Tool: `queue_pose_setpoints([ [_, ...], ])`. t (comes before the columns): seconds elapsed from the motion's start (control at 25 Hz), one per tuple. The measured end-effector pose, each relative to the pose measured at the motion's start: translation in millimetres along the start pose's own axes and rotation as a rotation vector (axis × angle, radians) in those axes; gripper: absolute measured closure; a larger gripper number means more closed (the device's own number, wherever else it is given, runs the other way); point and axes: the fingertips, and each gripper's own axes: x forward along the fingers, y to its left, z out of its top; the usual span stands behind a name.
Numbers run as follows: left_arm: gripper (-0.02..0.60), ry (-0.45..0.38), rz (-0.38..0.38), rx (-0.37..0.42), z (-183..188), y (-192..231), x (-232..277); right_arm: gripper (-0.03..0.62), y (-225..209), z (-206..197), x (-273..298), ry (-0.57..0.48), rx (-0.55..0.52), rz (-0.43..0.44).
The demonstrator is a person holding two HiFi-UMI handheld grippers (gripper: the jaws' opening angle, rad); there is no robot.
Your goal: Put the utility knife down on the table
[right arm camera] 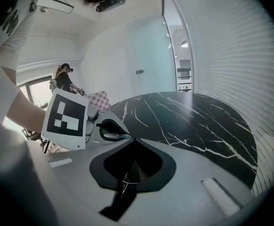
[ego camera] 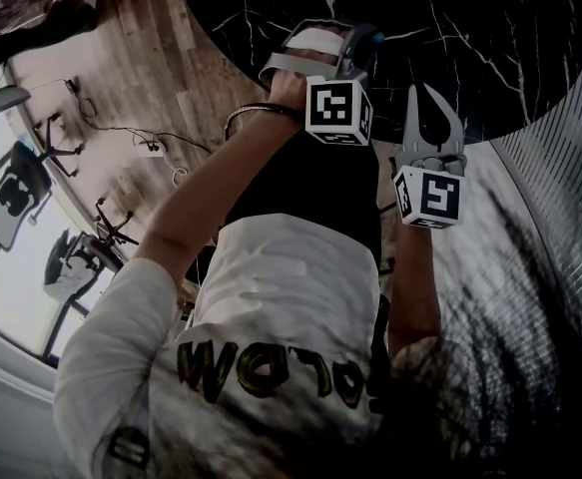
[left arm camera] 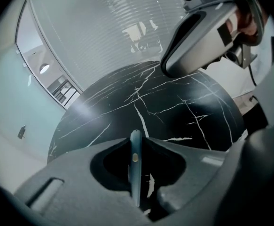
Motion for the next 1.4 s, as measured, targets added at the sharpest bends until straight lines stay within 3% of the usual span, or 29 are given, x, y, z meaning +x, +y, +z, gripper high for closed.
queue_pose_setpoints([
  [0.52, 0.502, 0.003, -0.043, 0.020, 1, -6, 3, 0.592, -1, -5, -2, 0.008, 0.009, 0.001],
  [0.92, 0.468, -0.014, -0.119, -0.091, -1, -8, 4, 0.592, -3, -2, -1, 0.010, 0.017, 0.006],
  [1.16, 0.416, -0.030, -0.184, -0.162, 1, -11, 2, 0.592, -7, 3, -1, 0.008, 0.021, 0.007],
  [1.4, 0.414, -0.070, -0.195, -0.230, 6, -9, -7, 0.592, -7, 8, -3, 0.008, 0.020, 0.019],
])
